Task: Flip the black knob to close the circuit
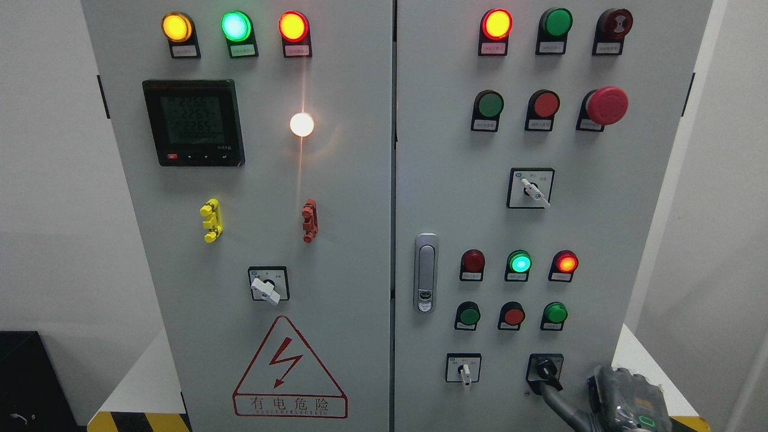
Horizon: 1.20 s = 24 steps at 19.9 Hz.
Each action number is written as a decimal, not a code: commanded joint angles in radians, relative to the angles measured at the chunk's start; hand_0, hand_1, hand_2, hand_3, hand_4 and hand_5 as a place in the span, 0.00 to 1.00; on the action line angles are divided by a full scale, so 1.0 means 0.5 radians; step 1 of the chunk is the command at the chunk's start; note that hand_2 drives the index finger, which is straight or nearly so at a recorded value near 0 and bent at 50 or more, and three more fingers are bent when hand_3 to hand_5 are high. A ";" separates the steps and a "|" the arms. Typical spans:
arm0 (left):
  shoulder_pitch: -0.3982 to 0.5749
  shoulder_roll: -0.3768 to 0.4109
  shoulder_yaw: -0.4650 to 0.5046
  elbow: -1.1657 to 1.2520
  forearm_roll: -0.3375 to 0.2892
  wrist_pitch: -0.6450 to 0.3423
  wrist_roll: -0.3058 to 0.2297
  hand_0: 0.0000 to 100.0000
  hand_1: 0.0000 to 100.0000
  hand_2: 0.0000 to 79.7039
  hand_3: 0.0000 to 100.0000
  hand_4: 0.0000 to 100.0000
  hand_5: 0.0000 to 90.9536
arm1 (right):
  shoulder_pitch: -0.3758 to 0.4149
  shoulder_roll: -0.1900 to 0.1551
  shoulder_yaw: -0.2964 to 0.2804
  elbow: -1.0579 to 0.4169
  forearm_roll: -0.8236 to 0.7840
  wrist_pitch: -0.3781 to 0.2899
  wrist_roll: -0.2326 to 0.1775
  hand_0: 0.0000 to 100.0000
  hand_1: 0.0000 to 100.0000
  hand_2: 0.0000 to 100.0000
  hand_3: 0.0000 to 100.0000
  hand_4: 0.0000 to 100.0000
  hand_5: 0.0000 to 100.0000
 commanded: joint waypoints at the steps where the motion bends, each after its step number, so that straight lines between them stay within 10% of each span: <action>1: 0.000 0.000 -0.002 0.002 0.000 -0.002 -0.003 0.12 0.56 0.00 0.00 0.00 0.00 | -0.011 0.001 -0.028 -0.035 -0.025 0.002 0.002 0.00 0.00 0.91 1.00 0.95 0.98; 24: 0.000 0.000 -0.002 -0.001 0.000 -0.002 -0.003 0.12 0.56 0.00 0.00 0.00 0.00 | 0.044 0.007 0.055 -0.062 -0.044 -0.019 0.002 0.00 0.00 0.91 1.00 0.95 0.98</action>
